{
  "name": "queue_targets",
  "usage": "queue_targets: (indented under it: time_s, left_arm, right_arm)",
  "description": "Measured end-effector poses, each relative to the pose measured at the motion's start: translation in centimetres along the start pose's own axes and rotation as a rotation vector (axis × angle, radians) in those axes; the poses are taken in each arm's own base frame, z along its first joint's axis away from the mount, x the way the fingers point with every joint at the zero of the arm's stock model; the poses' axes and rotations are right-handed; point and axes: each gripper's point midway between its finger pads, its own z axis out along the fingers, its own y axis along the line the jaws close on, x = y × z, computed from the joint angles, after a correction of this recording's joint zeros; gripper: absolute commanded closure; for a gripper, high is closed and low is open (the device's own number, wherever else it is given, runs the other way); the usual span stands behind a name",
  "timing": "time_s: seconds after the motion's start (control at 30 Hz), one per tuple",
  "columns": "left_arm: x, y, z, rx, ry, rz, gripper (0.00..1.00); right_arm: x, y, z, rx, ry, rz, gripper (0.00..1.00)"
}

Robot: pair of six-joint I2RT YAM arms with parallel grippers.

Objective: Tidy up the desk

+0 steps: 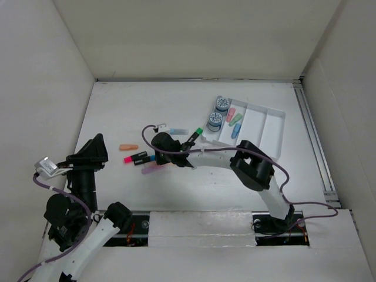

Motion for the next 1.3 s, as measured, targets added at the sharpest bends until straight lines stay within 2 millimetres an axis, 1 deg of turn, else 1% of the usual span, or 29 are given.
queue_targets:
  time_s: [0.07, 0.17, 0.2, 0.23, 0.3, 0.33, 0.37, 0.43, 0.5, 0.6, 0.63, 0.7, 0.77, 0.87, 1.07, 1.23, 1.27, 1.3]
  left_arm:
    - [0.2, -0.2, 0.0, 0.013, 0.008, 0.004, 0.46]
    - [0.4, -0.6, 0.0, 0.034, 0.017, 0.006, 0.46]
    - [0.5, -0.7, 0.0, 0.039, 0.021, 0.008, 0.46]
    - [0.6, -0.8, 0.0, 0.045, 0.024, 0.01, 0.46]
    - [0.9, -1.0, 0.1, 0.051, 0.033, 0.014, 0.46]
    - [1.1, -1.1, 0.1, 0.058, 0.042, 0.02, 0.46]
    - [1.1, -1.1, 0.1, 0.058, 0.043, 0.021, 0.46]
    - [1.4, -1.2, 0.2, 0.064, 0.051, 0.026, 0.46]
    - [1.6, -1.3, 0.2, 0.069, 0.057, 0.029, 0.46]
    - [1.7, -1.5, 0.2, 0.076, 0.063, 0.031, 0.46]
    - [1.7, -1.5, 0.2, 0.078, 0.062, 0.03, 0.46]
    - [1.6, -1.6, 0.2, 0.083, 0.06, 0.027, 0.46]
    - [1.6, -1.7, 0.2, 0.086, 0.06, 0.027, 0.46]
    - [1.6, -1.8, 0.2, 0.088, 0.06, 0.025, 0.46]
    - [1.7, -1.8, 0.3, 0.09, 0.063, 0.027, 0.46]
    - [1.7, -1.8, 0.3, 0.092, 0.064, 0.027, 0.45]
    - [1.7, -1.9, 0.3, 0.093, 0.065, 0.027, 0.45]
    - [1.7, -1.9, 0.3, 0.093, 0.065, 0.027, 0.45]
  right_arm:
    - [0.3, -1.0, -1.6, 0.03, -0.009, 0.001, 0.91]
    - [-1.1, -1.6, -4.3, 0.043, -0.072, 0.028, 0.88]
    - [-1.6, -1.7, -4.4, 0.048, -0.093, 0.041, 0.85]
    - [-2.6, -1.6, -5.9, 0.039, -0.126, 0.059, 0.81]
    - [-3.9, -2.2, -6.9, 0.044, -0.179, 0.1, 0.7]
    - [-4.1, -2.6, -7.3, 0.054, -0.194, 0.12, 0.57]
    - [-4.3, -3.4, -7.5, 0.074, -0.21, 0.143, 0.53]
    - [-4.3, -5.5, -7.2, 0.119, -0.229, 0.195, 0.53]
    - [-3.3, -8.2, -6.8, 0.183, -0.223, 0.235, 0.53]
    - [-1.3, -12.7, -6.5, 0.292, -0.2, 0.288, 0.51]
    - [-0.7, -13.9, -6.5, 0.322, -0.194, 0.301, 0.49]
    - [0.1, -15.2, -6.7, 0.359, -0.186, 0.319, 0.45]
    - [0.6, -15.4, -6.9, 0.37, -0.182, 0.329, 0.44]
    - [1.1, -14.9, -7.2, 0.367, -0.184, 0.341, 0.45]
    - [2.3, -14.3, -7.4, 0.369, -0.168, 0.347, 0.51]
    - [2.9, -14.4, -7.5, 0.395, -0.172, 0.35, 0.61]
    - [2.9, -14.4, -7.5, 0.398, -0.174, 0.351, 0.68]
    - [2.9, -14.3, -7.4, 0.399, -0.177, 0.356, 0.71]
